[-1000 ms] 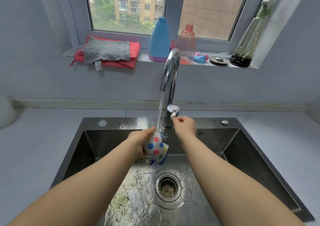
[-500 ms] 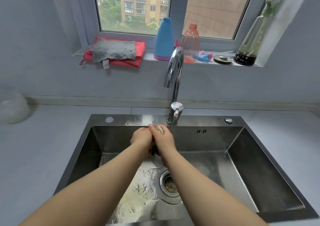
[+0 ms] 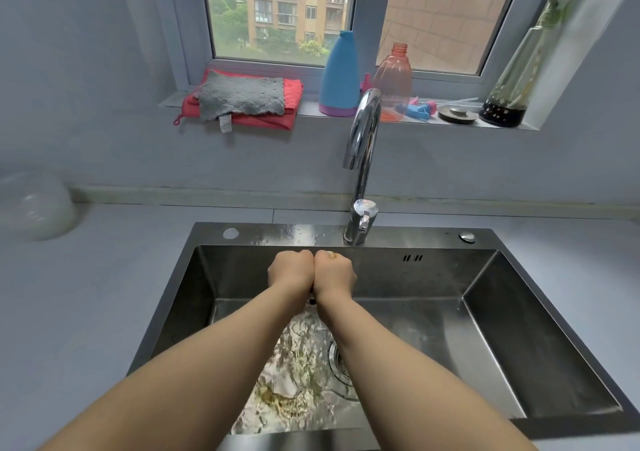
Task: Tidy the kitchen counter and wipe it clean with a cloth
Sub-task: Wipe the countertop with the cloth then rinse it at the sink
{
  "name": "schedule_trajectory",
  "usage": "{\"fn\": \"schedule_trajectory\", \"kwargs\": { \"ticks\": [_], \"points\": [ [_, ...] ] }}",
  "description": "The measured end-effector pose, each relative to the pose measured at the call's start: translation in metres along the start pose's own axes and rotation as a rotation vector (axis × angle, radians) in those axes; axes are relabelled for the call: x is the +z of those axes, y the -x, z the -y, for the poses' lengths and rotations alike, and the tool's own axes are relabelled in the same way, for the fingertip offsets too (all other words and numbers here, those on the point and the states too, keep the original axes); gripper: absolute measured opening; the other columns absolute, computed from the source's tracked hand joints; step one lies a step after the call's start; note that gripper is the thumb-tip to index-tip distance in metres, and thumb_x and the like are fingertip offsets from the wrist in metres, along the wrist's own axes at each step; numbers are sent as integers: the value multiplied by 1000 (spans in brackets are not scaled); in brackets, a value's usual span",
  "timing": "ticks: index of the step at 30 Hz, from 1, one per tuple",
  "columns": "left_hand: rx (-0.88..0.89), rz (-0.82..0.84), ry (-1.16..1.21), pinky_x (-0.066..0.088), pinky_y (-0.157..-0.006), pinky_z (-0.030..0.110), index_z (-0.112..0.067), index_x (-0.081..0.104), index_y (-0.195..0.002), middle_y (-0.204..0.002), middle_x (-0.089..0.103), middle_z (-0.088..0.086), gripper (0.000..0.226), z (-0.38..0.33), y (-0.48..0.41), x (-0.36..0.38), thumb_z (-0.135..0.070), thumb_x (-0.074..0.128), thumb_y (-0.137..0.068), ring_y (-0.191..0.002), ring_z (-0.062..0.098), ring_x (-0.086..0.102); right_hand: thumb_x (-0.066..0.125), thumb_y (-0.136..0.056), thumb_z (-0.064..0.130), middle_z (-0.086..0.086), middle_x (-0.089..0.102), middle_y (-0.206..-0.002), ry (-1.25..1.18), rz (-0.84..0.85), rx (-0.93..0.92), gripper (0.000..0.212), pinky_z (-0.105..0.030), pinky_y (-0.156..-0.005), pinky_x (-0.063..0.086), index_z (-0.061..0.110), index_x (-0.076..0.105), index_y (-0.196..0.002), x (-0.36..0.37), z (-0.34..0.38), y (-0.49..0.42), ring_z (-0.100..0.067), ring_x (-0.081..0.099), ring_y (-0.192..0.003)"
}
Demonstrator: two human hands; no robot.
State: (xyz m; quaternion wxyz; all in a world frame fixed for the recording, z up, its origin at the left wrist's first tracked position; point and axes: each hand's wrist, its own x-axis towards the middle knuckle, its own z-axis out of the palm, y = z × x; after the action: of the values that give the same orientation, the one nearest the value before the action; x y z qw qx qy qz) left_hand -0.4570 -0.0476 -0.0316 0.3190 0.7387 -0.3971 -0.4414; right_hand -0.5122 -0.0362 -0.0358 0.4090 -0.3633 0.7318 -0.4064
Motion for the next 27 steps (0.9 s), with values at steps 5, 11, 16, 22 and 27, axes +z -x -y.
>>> {"fn": "schedule_trajectory", "kwargs": {
  "ticks": [5, 11, 16, 22, 27],
  "points": [
    [80, 26, -71, 44, -72, 34, -2, 63, -87, -107, 64, 22, 24, -4, -5, -2, -12, 41, -91, -92, 36, 57, 43, -88, 17, -6, 54, -69, -101, -1, 66, 30, -40, -72, 53, 15, 50, -59, 4, 2, -2, -28, 49, -70],
    [6, 271, 176, 51, -61, 30, -3, 56, -96, -85, 62, 19, 25, -7, -20, -19, -28, 54, -95, -63, 23, 61, 37, -99, 35, -16, 60, -121, -37, 66, 53, 38, -37, -98, 44, 10, 59, -116, -4, 4, -13, -33, 55, -113],
    [-82, 332, 291, 55, -61, 26, 2, 58, -91, -103, 64, 19, 11, -16, -23, -48, -3, 65, -85, -81, 23, 66, 37, -97, 45, -13, 61, -123, 130, 41, 39, 46, -46, -106, 38, 12, 62, -117, -16, 10, -17, -33, 53, -116],
    [241, 131, 145, 49, -61, 24, -9, 51, -94, -102, 61, 16, 16, -27, -30, -70, -15, 65, -88, -82, 21, 59, 67, -85, 25, 0, 56, -70, 56, 234, -120, 24, -35, -72, 54, 16, 52, -68, -25, 33, -19, -15, 54, -63],
    [367, 233, 65, 50, -62, 30, -17, 53, -93, -87, 59, 8, 11, -51, -19, -93, -17, 63, -89, -73, 19, 58, 69, -79, 6, -13, 58, -117, -24, 426, -125, 48, -22, -59, 42, 16, 46, -120, -22, 61, -17, -23, 60, -97]
  ]
}}
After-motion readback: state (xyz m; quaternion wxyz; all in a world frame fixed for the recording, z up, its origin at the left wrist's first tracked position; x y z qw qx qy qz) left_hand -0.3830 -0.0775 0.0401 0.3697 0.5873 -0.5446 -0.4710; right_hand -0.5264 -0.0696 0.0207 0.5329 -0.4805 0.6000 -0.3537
